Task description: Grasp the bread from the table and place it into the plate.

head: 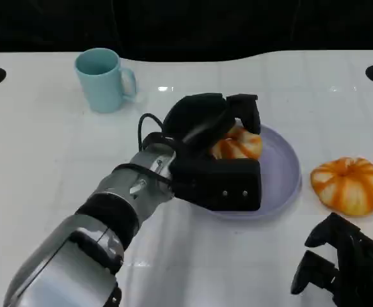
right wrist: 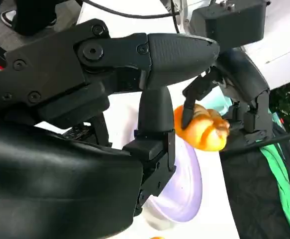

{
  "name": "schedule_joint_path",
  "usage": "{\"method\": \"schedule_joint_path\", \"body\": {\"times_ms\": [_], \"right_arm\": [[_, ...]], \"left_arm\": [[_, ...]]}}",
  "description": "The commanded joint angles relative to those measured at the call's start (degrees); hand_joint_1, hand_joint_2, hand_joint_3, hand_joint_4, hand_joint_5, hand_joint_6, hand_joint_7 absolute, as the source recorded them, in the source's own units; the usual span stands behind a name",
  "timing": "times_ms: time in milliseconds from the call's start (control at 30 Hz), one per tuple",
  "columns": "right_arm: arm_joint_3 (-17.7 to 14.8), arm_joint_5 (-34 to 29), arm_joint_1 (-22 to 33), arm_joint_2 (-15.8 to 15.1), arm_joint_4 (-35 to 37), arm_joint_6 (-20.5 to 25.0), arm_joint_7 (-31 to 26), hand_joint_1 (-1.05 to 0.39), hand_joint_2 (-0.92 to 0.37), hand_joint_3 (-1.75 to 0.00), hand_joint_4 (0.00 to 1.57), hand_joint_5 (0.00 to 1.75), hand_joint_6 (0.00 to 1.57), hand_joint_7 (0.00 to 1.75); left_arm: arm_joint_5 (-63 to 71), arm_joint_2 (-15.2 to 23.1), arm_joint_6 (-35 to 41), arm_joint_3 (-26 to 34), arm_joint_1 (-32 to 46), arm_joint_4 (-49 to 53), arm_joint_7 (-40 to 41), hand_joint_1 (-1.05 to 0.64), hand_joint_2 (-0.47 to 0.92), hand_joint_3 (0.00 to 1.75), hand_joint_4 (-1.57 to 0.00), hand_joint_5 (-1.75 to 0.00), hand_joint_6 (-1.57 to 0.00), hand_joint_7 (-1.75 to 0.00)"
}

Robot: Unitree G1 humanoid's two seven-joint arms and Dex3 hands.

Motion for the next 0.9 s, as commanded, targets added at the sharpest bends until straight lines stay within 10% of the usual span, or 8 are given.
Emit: {"method": "schedule_joint_path", "body": {"times_ms": [33, 233, 900], "right_arm": [[-0.2, 0.2, 0.2, -0.4, -0.3, -0.6, 0.2, -0.52, -0.92, -0.43, 0.63, 1.75, 0.41, 1.70], [-0.3, 0.4, 0.3, -0.3, -0.7, 0.1, -0.4, -0.51, -0.92, -0.42, 0.63, 1.75, 0.41, 1.70], [-0.4, 0.2, 0.2, -0.4, -0.3, -0.7, 0.1, -0.52, -0.92, -0.43, 0.64, 1.75, 0.42, 1.70]], "left_arm": [[0.1, 0.7, 1.2, -0.9, -1.9, -0.1, -4.1, -0.32, 0.91, 0.27, -0.53, -1.35, -0.64, -0.17], [0.2, 1.3, 2.7, -2.1, -2.5, -0.8, -9.1, -0.61, 0.92, 0.41, -0.21, -0.38, -0.30, 0.00], [-1.1, 3.6, 4.7, -2.0, -1.8, -4.9, -17.2, -1.02, 0.92, 0.59, -0.02, -0.06, -0.08, -0.01]]}}
